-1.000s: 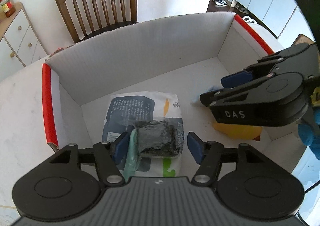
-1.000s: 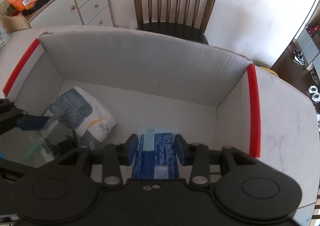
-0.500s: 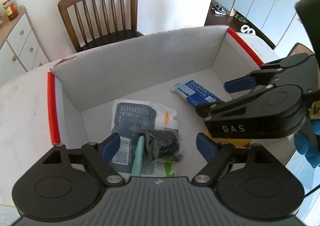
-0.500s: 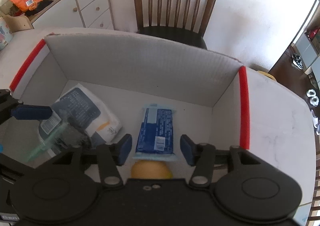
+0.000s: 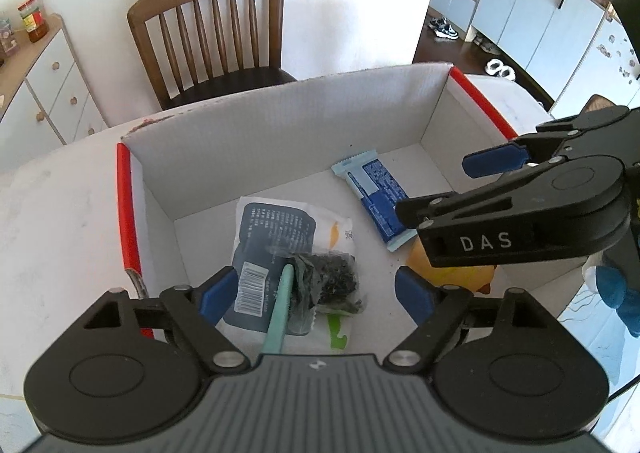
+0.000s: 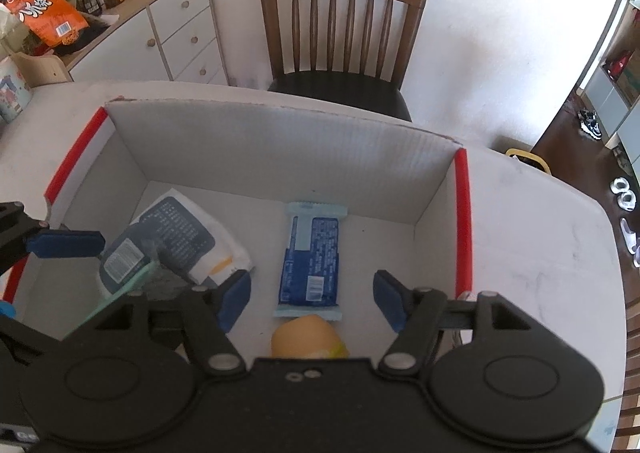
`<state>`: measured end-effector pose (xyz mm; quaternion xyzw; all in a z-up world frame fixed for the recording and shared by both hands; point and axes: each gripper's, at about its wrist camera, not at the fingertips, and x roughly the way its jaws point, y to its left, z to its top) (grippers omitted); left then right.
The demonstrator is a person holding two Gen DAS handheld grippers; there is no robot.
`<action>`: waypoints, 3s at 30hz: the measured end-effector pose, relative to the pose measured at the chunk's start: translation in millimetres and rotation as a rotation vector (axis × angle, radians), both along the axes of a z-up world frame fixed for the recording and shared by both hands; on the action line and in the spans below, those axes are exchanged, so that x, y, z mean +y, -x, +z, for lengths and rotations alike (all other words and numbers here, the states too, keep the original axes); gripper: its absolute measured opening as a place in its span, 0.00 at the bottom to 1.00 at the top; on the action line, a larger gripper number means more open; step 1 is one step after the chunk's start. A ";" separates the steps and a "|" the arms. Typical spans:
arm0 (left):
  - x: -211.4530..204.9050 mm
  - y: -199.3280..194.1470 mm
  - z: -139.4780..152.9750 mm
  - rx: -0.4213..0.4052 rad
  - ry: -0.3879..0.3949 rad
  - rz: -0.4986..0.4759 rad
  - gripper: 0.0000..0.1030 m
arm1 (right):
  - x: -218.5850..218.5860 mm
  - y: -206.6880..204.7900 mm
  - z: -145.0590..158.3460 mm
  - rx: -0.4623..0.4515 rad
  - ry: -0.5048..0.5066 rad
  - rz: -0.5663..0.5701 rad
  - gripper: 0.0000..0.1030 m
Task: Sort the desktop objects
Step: 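Open both grippers to release the bag and bar inside the box, then lift both tools out of the box and back toward the snack pile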
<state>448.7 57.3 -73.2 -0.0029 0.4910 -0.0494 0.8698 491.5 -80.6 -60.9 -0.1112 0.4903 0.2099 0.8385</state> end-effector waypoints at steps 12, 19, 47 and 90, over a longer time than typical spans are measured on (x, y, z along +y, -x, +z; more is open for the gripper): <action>-3.8 20.7 21.4 -0.057 0.000 0.015 0.98 | -13.1 16.9 23.3 0.000 -0.060 -0.023 0.73; -5.4 37.6 37.0 -0.101 0.022 0.026 1.00 | -22.7 33.5 43.6 -0.040 -0.103 -0.031 0.73; -5.5 127.3 83.9 -0.306 0.039 -0.003 1.00 | -57.2 148.6 101.5 -0.288 -0.224 -0.035 0.88; 40.5 221.3 34.3 -0.300 0.045 -0.029 1.00 | -75.1 299.9 30.0 -0.249 -0.231 -0.205 0.94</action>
